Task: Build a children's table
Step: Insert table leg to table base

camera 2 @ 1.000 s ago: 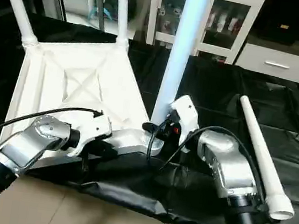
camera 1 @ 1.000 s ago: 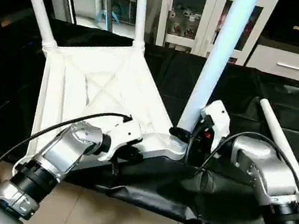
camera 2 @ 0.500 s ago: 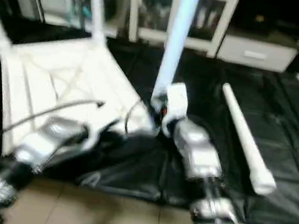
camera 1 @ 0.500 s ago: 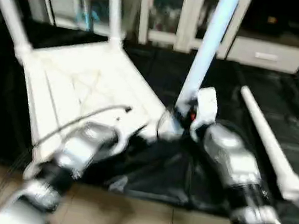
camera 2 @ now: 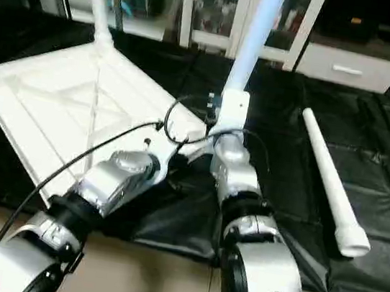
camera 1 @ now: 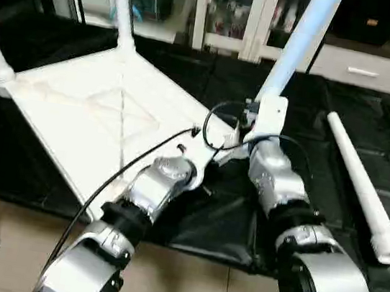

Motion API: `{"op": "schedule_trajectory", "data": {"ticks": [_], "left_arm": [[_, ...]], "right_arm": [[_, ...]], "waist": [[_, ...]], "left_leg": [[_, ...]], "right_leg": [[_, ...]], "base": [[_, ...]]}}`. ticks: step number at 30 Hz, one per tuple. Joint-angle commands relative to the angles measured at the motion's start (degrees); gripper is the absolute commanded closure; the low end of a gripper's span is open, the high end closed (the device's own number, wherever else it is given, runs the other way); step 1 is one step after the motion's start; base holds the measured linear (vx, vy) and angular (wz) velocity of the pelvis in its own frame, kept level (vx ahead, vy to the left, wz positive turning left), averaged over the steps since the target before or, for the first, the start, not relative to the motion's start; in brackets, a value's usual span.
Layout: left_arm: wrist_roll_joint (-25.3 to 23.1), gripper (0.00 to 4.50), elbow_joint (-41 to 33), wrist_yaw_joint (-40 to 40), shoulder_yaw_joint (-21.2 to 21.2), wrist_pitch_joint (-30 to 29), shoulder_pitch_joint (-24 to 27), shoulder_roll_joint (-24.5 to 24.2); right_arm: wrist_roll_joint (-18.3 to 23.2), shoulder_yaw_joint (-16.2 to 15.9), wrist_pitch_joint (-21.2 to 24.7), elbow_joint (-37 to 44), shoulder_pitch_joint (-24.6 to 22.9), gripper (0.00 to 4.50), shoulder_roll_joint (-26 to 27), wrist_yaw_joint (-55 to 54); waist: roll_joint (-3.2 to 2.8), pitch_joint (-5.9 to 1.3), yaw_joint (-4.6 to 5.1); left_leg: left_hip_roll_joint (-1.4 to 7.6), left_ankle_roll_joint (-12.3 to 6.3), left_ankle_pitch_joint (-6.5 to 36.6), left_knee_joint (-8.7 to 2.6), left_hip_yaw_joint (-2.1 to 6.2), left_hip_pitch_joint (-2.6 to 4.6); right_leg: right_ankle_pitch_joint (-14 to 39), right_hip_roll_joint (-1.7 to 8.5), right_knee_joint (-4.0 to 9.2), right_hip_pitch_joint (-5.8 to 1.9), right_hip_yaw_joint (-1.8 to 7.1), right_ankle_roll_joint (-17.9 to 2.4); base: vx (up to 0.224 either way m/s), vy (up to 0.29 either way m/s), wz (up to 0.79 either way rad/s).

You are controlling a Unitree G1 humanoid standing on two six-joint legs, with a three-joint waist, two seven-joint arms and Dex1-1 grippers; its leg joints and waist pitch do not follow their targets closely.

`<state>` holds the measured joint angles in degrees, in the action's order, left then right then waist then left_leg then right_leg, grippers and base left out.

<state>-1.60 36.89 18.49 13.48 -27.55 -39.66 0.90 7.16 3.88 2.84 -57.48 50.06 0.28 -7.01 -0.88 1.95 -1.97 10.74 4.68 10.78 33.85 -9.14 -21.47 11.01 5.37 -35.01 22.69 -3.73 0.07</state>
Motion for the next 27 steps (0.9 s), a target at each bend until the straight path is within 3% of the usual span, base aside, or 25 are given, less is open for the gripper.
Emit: {"op": "schedule_trajectory", "data": {"ticks": [1, 6, 18, 21, 24, 25, 26, 27], "left_arm": [[-0.45, 4.50, 1.06, -3.41, -3.45, 3.32, -0.80, -1.38], [-0.17, 4.50, 1.95, -1.84, -2.66, 3.81, -1.05, -1.27], [-0.03, 4.50, 1.39, 0.21, -1.62, 3.37, -0.52, -1.51], [0.01, 4.50, 0.26, 2.75, -0.61, 3.23, 0.09, -2.33], [-0.11, 4.50, -3.52, 9.57, 2.51, 2.76, 1.70, -5.20], [-0.07, 4.50, -4.27, 10.80, 3.02, 2.69, 2.02, -5.78], [0.52, 4.50, -8.49, 17.18, 5.39, 1.97, 3.71, -9.15], [0.70, 4.50, -9.50, 18.61, 5.89, 1.75, 4.10, -9.96]], "right_arm": [[0.12, 0.74, 2.24, -5.65, -2.07, 2.66, 0.75, -0.70], [0.40, 1.51, 0.39, -8.92, -0.40, 2.66, 0.91, 0.60], [0.13, 2.30, 0.12, -10.97, 0.78, 2.66, 0.85, 3.21], [-0.12, 1.17, 2.13, -11.05, 1.24, 2.66, 0.75, 8.37], [-1.45, -1.66, 5.35, -9.99, 1.32, 2.66, -0.50, 16.62], [-1.63, -2.09, 5.89, -9.69, 1.25, 2.66, -0.88, 17.97], [-2.31, -4.07, 8.32, -7.97, 0.76, 2.66, -2.97, 24.45], [-2.43, -4.48, 8.81, -7.56, 0.63, 2.66, -3.47, 25.83]], "waist": [[0.66, -2.85, 0.04], [0.74, -2.60, 0.01], [0.76, -2.54, 0.03], [0.74, -2.56, -0.01], [0.75, -2.51, 0.05], [0.67, -2.61, -0.02], [0.77, -2.75, -0.05], [0.68, -2.76, -0.24]], "left_leg": [[1.49, -1.66, 13.45, -4.58, -0.05, 0.18], [1.61, -1.15, 16.97, -4.76, -0.29, 0.46], [1.70, -1.02, 17.54, -4.93, -0.36, 0.43], [1.76, -1.37, 17.35, -4.95, -0.31, 0.33], [1.87, -2.01, 16.15, -5.09, -0.20, -0.23], [1.86, -1.89, 15.50, -4.96, -0.39, 0.15], [1.93, -2.03, 14.31, -4.94, -0.32, 0.06], [2.01, -2.01, 13.85, -5.05, -0.18, 0.01]], "right_leg": [[10.36, 2.53, 4.59, -2.27, 1.97, -10.42], [17.13, 2.68, 5.29, -1.81, 2.04, -8.90], [17.56, 2.59, 5.42, -1.61, 2.12, -8.67], [16.81, 2.60, 5.31, -1.72, 2.12, -9.05], [16.27, 2.75, 5.13, -2.13, 2.06, -9.52], [16.35, 2.80, 5.32, -1.91, 2.18, -9.71], [14.97, 2.85, 5.04, -2.21, 2.17, -10.29], [14.48, 2.86, 4.91, -2.34, 2.10, -10.22]], "base": [[0.000, 0.000, 0.00], [0.000, 0.000, 0.00], [0.000, 0.000, 0.00], [0.000, 0.000, 0.00], [0.000, 0.000, 0.00], [0.000, 0.000, 0.00], [0.000, 0.000, 0.00], [0.000, 0.000, 0.00]]}}
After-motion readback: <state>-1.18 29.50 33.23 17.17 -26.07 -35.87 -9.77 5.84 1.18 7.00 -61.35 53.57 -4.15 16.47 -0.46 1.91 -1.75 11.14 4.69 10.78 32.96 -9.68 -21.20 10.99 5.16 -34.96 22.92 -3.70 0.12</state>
